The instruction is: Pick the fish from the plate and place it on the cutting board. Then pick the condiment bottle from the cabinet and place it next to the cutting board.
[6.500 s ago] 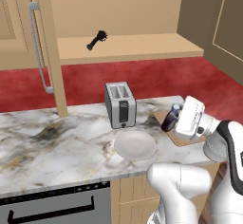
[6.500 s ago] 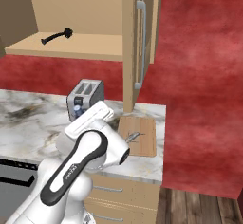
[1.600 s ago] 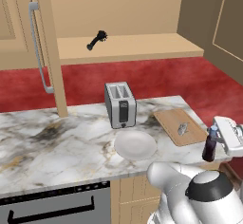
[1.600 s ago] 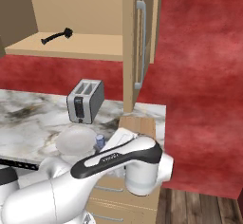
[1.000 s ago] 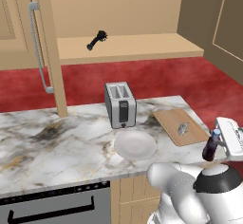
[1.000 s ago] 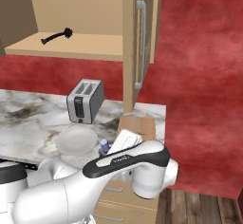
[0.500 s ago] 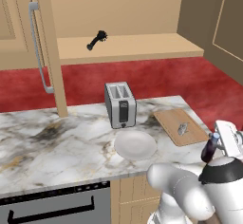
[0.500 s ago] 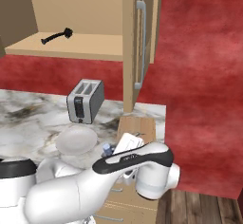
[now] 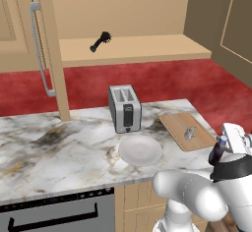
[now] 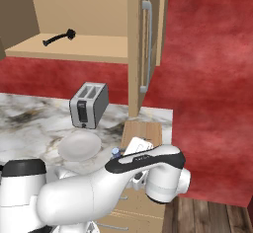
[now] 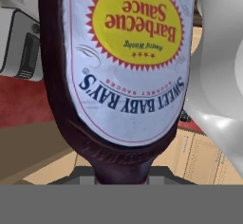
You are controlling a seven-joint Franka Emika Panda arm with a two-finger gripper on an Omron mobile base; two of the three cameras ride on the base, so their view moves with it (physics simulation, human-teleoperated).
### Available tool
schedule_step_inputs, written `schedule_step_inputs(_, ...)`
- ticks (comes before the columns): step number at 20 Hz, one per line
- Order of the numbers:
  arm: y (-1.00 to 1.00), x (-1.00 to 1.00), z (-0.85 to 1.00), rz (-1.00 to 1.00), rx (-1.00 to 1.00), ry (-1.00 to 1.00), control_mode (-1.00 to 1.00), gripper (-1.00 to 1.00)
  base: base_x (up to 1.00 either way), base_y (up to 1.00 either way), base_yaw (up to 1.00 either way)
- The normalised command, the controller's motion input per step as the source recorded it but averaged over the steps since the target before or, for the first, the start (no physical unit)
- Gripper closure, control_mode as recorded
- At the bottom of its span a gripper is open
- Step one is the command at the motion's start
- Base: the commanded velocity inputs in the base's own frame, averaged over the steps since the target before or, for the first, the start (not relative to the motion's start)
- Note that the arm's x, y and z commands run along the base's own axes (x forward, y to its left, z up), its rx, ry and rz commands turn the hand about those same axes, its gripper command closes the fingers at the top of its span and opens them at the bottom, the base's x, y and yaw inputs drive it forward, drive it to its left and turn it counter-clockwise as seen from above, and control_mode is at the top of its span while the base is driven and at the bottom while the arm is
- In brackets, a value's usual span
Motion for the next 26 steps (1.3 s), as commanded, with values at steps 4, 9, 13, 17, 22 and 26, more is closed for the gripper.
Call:
schedule_step_inputs(4,-0.11,0.12,0.0,0.0,0.01,0.0,-1.0,1.0,0.0,0.0,0.0)
schedule_step_inputs(9,-0.1,0.09,-0.04,0.0,0.01,0.0,-1.0,1.0,0.0,0.0,0.0)
schedule_step_inputs(13,-0.08,0.07,-0.07,0.0,0.01,-0.01,-1.0,1.0,0.0,0.0,0.0)
schedule_step_inputs(17,-0.06,0.09,-0.12,0.0,0.0,-0.02,-1.0,1.0,0.0,0.0,0.0)
schedule_step_inputs(22,-0.06,0.12,-0.17,0.0,0.0,-0.03,-1.0,1.0,0.0,0.0,0.0)
schedule_step_inputs(26,-0.04,0.14,-0.19,0.0,0.01,-0.03,-1.0,1.0,0.0,0.0,0.0)
